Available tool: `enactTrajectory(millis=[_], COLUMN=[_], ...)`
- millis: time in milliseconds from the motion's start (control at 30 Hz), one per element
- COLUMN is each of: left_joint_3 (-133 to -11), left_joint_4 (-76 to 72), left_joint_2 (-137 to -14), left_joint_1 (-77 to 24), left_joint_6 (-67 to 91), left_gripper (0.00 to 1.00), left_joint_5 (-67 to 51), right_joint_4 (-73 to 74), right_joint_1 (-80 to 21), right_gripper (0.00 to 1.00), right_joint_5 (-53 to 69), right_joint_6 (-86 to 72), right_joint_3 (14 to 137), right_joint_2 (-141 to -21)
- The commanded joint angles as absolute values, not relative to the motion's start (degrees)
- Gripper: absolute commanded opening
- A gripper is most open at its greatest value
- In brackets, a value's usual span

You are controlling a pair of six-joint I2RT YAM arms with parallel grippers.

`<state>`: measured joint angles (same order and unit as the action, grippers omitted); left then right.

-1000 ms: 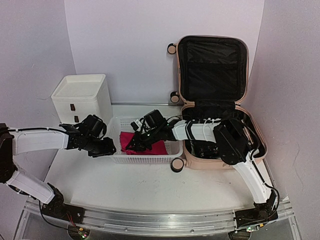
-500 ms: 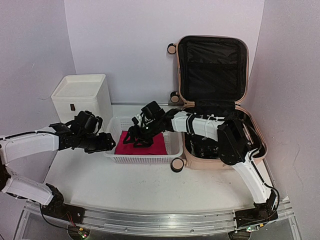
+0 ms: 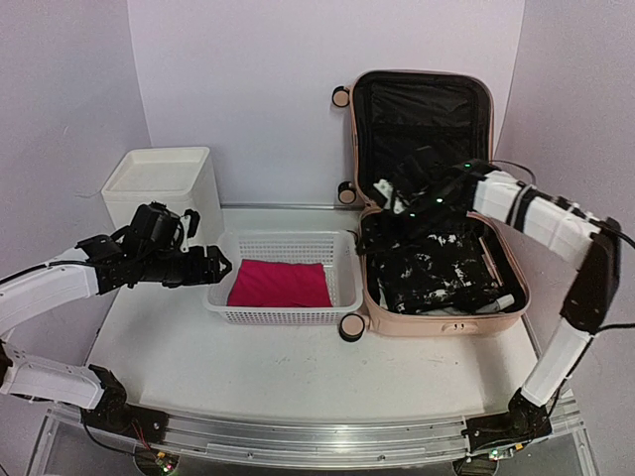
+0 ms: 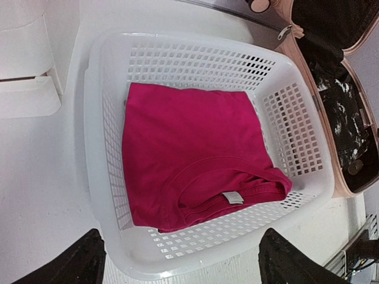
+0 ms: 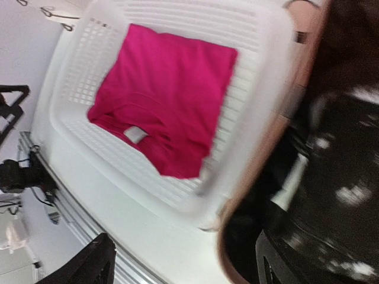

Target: Open, take out, and arrange the luggage

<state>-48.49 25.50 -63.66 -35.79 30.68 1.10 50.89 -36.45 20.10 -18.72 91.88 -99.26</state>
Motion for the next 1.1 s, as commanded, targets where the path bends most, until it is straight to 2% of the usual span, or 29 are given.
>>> enactTrajectory(millis=[0,100,267,400,533,667,1067], left_joint_3=[-51.0,-49.1,-47.4,-47.7,-47.5,-47.3,-46.9], left_joint_4=[23.3,20.7,18.0,18.0,18.0,18.1,18.1], left_joint_2=[-60.5,-58.0,-56.4,-57.3,-58.2,-58.7,-60.0], left_joint_1=[-35.8,-35.8,-35.8,-35.8,-35.8,-35.8,-35.8], left_joint_6=[30.0,32.1,34.5,35.2,36.7,37.0,36.7], left_gripper=[0.93,0.97,0.99,0.99,0.99,0.98,0.98], left_joint_5=[2.5,6.2,8.7,8.4,7.5,7.2,6.7], right_joint_4=[61.4,64.0,66.2,66.3,67.3,69.3,73.0], right_joint_1=[-33.0,-30.9,-30.9,-32.1,-36.0,-38.2,-43.2], right_gripper=[0.88,0.92,0.91,0.81,0.77,0.64,0.67], right_joint_5=[5.0,-1.5,-4.5,-6.1,-12.4,-18.7,-28.4], right_joint_6=[-6.7,-4.8,-5.3,-8.0,-7.7,-8.0,-11.4], right_joint_3=[81.9,78.7,82.2,88.2,94.1,99.4,108.0], right_joint_2=[-87.7,-85.2,-90.1,-97.5,-104.5,-110.5,-121.8])
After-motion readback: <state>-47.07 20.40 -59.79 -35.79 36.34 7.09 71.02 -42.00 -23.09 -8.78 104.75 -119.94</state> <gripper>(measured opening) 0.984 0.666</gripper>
